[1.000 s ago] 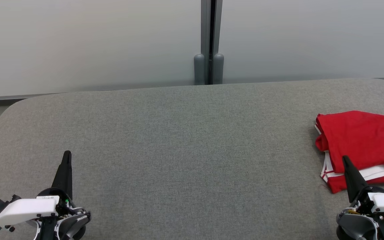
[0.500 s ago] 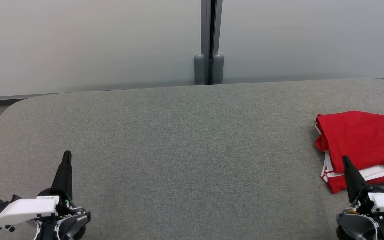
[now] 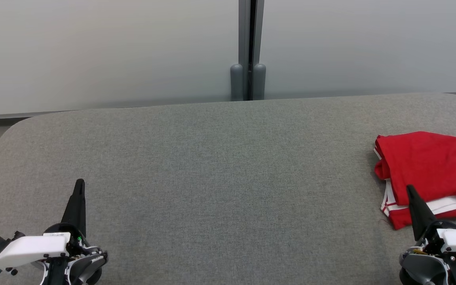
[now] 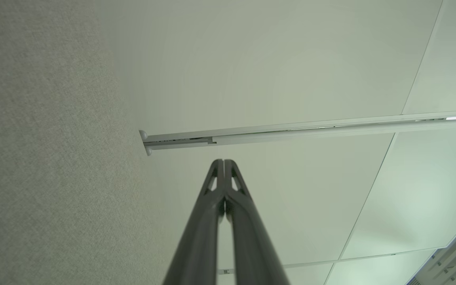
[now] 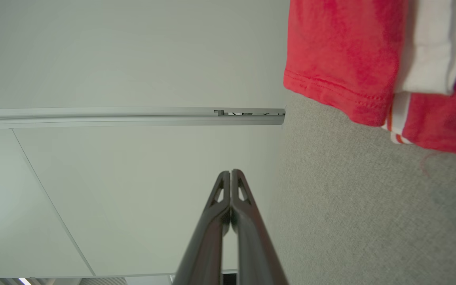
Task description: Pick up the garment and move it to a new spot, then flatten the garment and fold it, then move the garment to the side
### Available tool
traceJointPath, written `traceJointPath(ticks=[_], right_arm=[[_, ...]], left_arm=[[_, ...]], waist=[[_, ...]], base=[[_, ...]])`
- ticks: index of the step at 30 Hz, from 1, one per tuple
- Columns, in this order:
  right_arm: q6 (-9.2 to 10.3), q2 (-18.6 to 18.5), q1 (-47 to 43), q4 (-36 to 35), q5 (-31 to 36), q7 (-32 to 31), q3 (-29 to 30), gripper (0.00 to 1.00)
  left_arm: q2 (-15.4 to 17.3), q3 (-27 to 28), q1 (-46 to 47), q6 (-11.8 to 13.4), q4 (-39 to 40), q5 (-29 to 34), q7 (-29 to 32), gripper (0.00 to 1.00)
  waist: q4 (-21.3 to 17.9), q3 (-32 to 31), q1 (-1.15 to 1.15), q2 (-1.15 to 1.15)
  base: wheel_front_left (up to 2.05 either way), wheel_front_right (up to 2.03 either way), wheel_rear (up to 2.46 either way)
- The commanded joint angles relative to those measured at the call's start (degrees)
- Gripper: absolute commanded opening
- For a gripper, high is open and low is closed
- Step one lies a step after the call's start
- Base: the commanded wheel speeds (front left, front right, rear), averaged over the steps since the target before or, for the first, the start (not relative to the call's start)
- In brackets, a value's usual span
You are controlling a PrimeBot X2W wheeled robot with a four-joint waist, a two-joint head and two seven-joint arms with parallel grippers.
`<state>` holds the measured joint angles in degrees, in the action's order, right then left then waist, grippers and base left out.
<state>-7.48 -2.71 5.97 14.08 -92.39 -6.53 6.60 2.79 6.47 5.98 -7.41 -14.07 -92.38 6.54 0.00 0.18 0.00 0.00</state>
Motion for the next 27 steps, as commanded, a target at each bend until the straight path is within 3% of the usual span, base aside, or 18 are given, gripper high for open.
traceJointPath(ticks=[1,27], right_arm=[[-0.02,-0.23,0.5,-0.12,-0.05,-0.16,0.02,0.0],[-0.02,-0.23,0.51,-0.13,-0.05,-0.16,0.02,0.0]], left_arm=[[0.17,0.19,0.58,-0.24,0.05,-0.08,0.16,0.0],[0.17,0.19,0.58,-0.24,0.05,-0.08,0.15,0.0]], waist=[[0.0,0.0,0.0,0.0],[0.0,0.0,0.0,0.0]], base=[[0.0,0.0,0.0],[0.0,0.0,0.0]])
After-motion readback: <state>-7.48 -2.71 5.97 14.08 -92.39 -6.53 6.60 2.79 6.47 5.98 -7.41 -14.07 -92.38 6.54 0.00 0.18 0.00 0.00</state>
